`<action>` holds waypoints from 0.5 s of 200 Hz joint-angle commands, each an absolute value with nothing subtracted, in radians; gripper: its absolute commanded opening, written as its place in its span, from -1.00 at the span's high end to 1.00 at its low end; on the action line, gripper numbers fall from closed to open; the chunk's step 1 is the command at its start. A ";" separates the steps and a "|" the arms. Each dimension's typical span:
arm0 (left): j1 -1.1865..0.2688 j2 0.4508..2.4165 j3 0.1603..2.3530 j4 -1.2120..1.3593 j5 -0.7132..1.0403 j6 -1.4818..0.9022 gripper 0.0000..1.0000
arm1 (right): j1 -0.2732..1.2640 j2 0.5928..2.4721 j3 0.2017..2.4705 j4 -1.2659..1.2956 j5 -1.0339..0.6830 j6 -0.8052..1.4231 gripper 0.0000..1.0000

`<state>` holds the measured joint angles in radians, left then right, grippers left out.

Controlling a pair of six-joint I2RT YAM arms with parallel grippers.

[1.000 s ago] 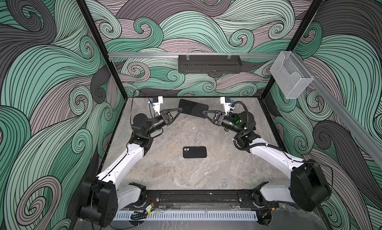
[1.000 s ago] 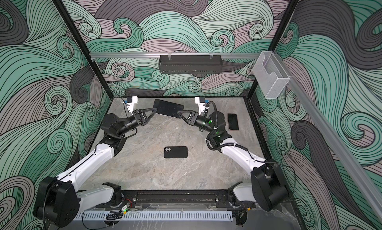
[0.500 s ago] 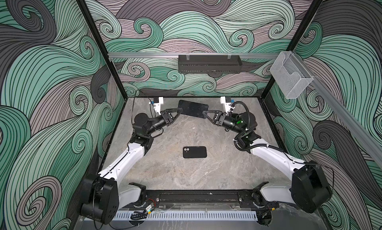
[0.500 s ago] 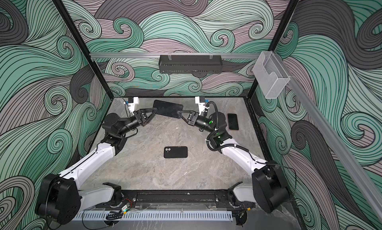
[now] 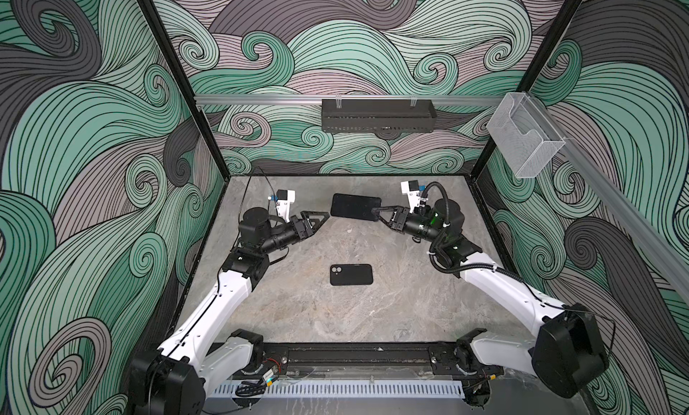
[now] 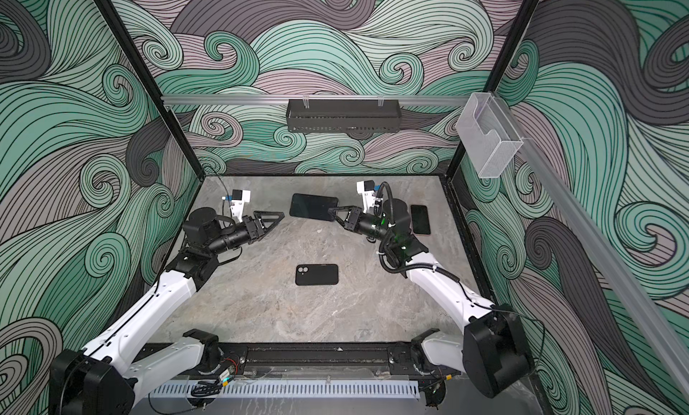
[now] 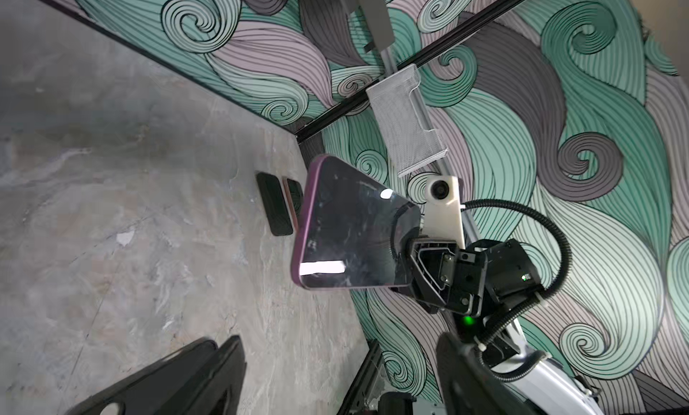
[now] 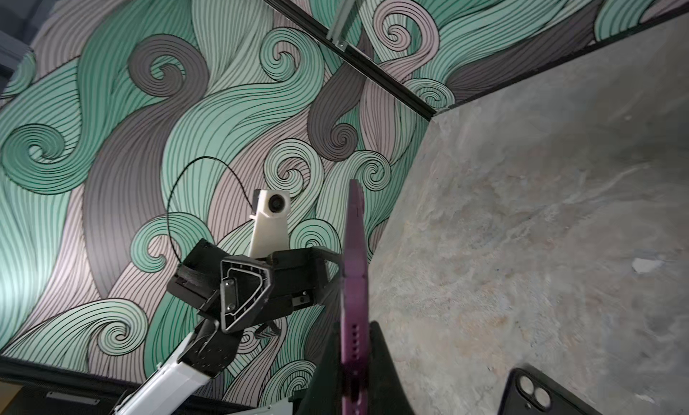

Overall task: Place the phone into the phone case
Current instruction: 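Lower the held phone with both grippers over the black case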

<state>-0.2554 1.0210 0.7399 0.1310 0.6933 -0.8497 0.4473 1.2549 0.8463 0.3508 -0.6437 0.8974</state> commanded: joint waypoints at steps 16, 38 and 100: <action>-0.249 1.024 0.739 -0.133 0.660 -0.667 -0.66 | 0.436 1.227 0.915 0.087 -0.650 0.744 1.00; -0.252 1.031 0.692 -0.148 0.657 -0.661 -0.66 | 0.434 1.238 0.916 -0.008 -0.674 0.701 1.00; -0.270 1.036 0.602 -0.226 0.585 -0.617 -0.67 | 0.434 1.320 0.904 -0.252 -0.754 0.570 1.00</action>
